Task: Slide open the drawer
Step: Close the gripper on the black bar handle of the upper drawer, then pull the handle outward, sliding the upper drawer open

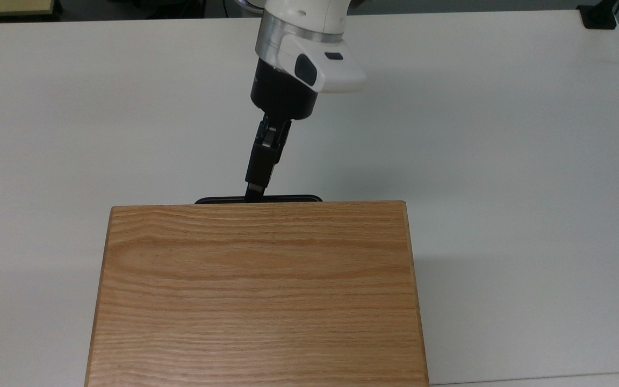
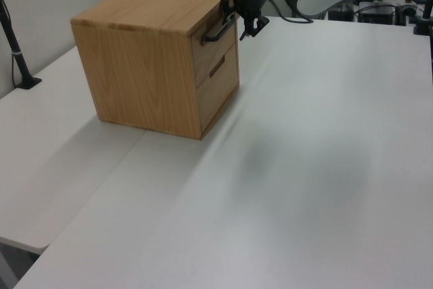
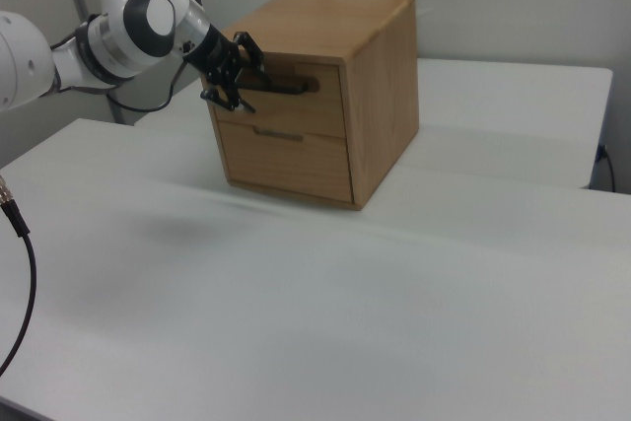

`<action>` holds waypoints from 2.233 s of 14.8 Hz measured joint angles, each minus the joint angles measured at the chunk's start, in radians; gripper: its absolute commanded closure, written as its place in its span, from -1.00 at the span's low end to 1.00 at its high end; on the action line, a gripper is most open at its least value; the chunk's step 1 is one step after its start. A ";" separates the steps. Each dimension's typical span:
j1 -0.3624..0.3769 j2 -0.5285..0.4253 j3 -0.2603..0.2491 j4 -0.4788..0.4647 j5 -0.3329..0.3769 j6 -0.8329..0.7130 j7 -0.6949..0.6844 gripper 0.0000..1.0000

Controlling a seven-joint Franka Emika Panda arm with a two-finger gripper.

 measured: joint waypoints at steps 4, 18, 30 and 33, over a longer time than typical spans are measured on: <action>0.004 0.004 0.000 0.001 0.000 0.005 -0.008 0.22; 0.025 0.008 0.001 0.009 -0.015 0.022 -0.008 0.31; 0.029 0.032 -0.010 0.003 -0.024 0.085 0.030 0.61; 0.041 -0.016 -0.009 -0.069 -0.024 0.083 0.063 0.66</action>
